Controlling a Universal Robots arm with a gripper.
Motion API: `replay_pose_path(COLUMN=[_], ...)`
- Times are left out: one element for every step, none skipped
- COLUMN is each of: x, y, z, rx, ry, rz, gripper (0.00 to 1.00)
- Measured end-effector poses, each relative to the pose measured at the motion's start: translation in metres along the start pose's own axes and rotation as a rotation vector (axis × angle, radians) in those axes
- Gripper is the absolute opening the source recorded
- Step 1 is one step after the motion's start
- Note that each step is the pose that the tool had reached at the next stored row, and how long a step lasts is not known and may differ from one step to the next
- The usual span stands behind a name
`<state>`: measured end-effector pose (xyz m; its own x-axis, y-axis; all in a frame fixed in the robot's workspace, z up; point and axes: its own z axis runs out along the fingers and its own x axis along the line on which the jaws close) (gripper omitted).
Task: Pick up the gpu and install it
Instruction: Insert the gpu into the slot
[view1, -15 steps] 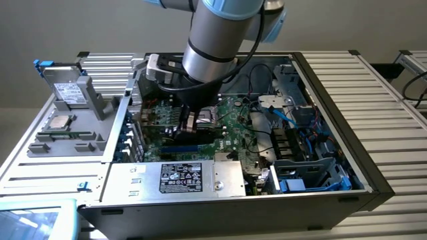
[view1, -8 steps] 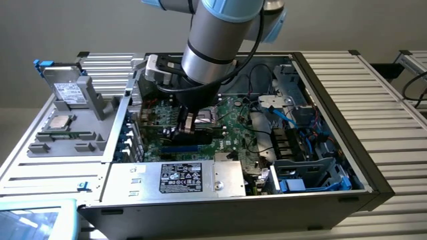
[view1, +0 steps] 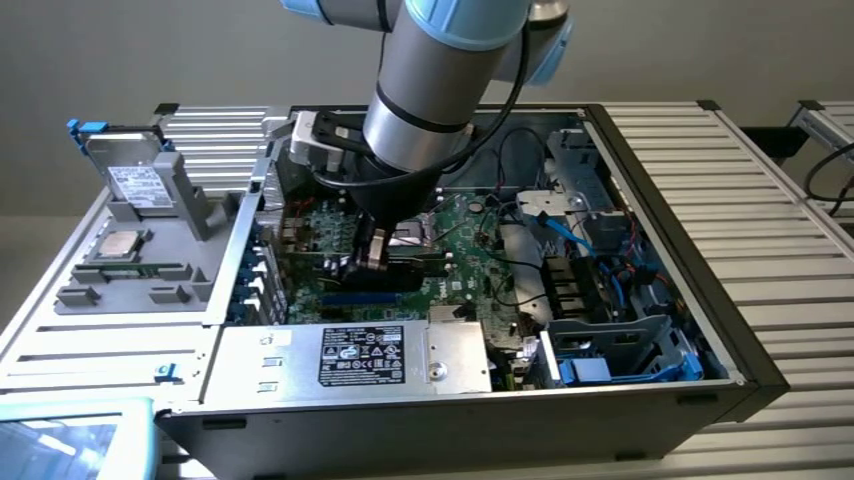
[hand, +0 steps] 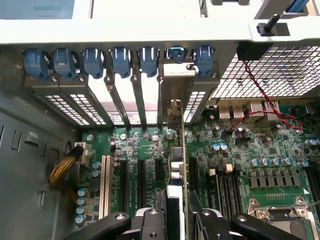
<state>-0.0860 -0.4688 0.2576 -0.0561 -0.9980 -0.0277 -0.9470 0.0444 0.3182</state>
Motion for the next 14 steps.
replay_pose_path(x=[0.0, 0.0, 0.0, -0.0002, -0.0003, -0.0007, -0.002, -0.0023, -0.0043, -0.0049, -0.0053, -0.0054, -0.0054, -0.0054], y=[0.0, 0.0, -0.0001, -0.0002, -0.0001, -0.0001, 0.0, 0.0, 0.0008, 0.0015, 0.0024, 0.0033, 0.0041, 0.0045], z=[0.0, 0.0, 0.0001, 0.0002, 0.0002, 0.0002, 0.0002, 0.0002, 0.0006, 0.001, 0.0014, 0.0018, 0.0021, 0.0023], rx=[0.0, -0.0001, 0.0002, 0.001, 0.0032, 0.0111, 0.0286, 0.0309, 0.0309, 0.0309, 0.0309, 0.0309, 0.0309, 0.0308], ry=[0.0, 0.0001, 0.0006, 0.0014, 0.0035, 0.0091, 0.0183, 0.0193, 0.0192, 0.0193, 0.0192, 0.0193, 0.0194, 0.0194], rz=[0.0, 0.0, 0.0, 0.0, 0.001, 0.003, 0.005, 0.005, 0.005, 0.005, 0.005, 0.005, 0.005, 0.005], gripper=[0.27, 0.27, 0.27, 0.27, 0.27, 0.27, 0.27, 0.27, 0.27, 0.27, 0.27, 0.27, 0.27, 0.27])
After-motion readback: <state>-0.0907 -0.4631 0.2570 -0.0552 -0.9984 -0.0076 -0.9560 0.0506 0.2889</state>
